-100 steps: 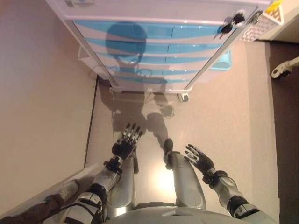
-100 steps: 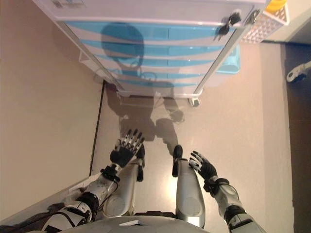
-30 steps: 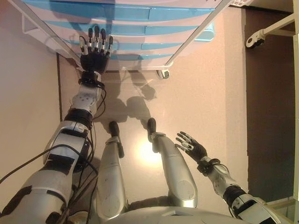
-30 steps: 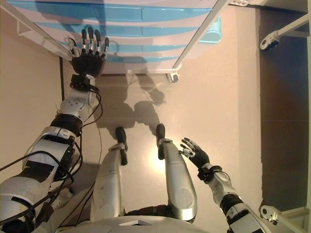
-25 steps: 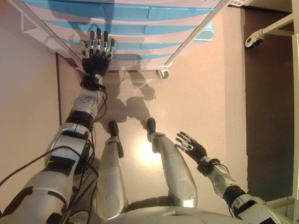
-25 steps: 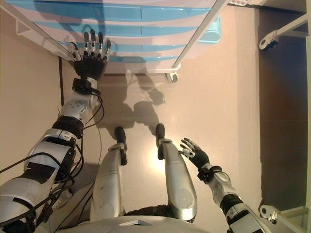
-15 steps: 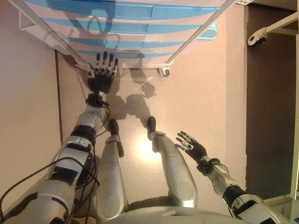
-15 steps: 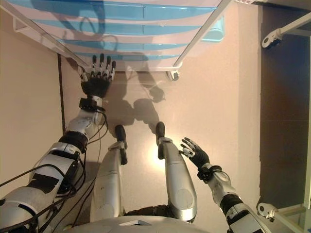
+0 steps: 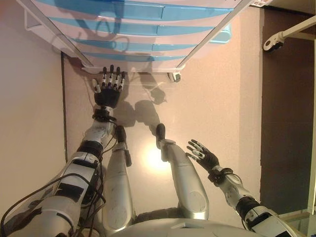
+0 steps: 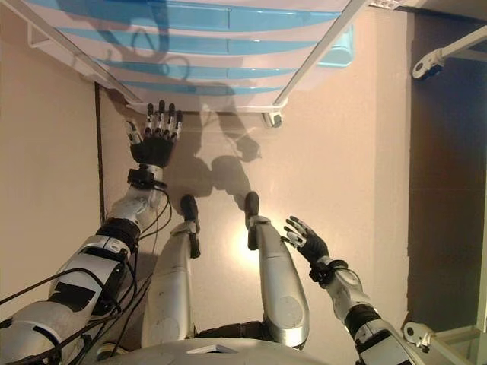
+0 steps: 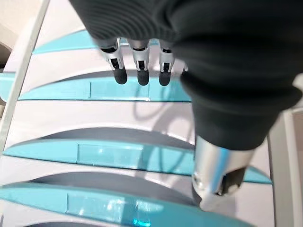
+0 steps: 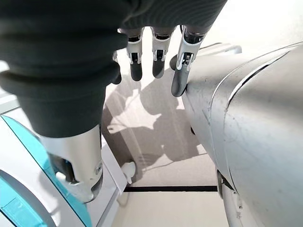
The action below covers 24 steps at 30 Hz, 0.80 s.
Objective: Open the drawer and pick up the medicine
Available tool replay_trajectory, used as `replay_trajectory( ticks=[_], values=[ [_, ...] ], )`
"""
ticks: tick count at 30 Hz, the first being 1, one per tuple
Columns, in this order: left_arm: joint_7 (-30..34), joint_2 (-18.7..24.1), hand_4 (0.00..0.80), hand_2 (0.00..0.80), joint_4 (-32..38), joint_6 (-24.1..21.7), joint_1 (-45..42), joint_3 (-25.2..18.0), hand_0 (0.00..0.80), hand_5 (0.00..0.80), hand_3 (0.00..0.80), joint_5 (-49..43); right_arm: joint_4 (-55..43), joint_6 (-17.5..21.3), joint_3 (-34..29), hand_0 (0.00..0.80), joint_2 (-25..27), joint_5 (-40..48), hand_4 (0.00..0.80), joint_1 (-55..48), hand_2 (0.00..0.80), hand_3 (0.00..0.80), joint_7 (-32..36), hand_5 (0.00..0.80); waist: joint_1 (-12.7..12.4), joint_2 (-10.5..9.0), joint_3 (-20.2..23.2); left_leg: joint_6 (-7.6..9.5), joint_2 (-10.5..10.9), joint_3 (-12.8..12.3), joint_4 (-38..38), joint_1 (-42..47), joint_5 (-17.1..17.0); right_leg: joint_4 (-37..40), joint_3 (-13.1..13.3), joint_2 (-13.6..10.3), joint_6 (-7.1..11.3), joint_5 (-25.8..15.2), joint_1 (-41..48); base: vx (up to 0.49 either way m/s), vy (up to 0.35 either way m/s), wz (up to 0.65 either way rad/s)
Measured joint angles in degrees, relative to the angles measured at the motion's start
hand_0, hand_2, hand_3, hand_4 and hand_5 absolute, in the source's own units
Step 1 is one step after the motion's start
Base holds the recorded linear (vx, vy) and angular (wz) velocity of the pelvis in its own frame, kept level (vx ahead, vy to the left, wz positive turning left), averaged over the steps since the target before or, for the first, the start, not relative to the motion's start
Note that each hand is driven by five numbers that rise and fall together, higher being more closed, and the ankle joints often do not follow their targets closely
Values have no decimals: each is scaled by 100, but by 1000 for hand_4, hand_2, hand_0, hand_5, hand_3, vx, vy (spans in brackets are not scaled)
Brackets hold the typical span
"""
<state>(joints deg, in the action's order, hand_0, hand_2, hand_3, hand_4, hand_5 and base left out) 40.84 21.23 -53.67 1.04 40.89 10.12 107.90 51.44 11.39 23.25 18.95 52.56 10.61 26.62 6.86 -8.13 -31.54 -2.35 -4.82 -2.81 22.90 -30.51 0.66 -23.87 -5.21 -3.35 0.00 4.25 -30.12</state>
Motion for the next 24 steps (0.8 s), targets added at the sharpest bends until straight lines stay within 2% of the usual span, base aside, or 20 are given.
replay_trajectory(
  ticks=[1,11,24],
  values=[
    [2,2,0,0,6,-2,28,3,0,0,0,0,0,-3,1,0,0,-1,0,-4,0,0,5,0,-2,0,0,41,-8,2,-21,2,-35,-21,-1,8,-2,-9,7,97,15,-1],
    [-104,117,0,0,251,-148,488,5,0,0,0,10,-4,-3,-4,0,6,-2,0,2,0,0,16,0,2,1,0,-5,-5,-1,-27,-16,-36,-5,7,3,-7,-31,-28,24,5,0],
    [-1014,393,0,0,509,-501,1079,83,0,0,0,15,-2,2,-3,0,10,25,0,3,0,0,49,0,28,1,-1,28,-3,-2,-22,-36,-57,-32,11,1,-34,-50,-52,0,0,0]
  ],
)
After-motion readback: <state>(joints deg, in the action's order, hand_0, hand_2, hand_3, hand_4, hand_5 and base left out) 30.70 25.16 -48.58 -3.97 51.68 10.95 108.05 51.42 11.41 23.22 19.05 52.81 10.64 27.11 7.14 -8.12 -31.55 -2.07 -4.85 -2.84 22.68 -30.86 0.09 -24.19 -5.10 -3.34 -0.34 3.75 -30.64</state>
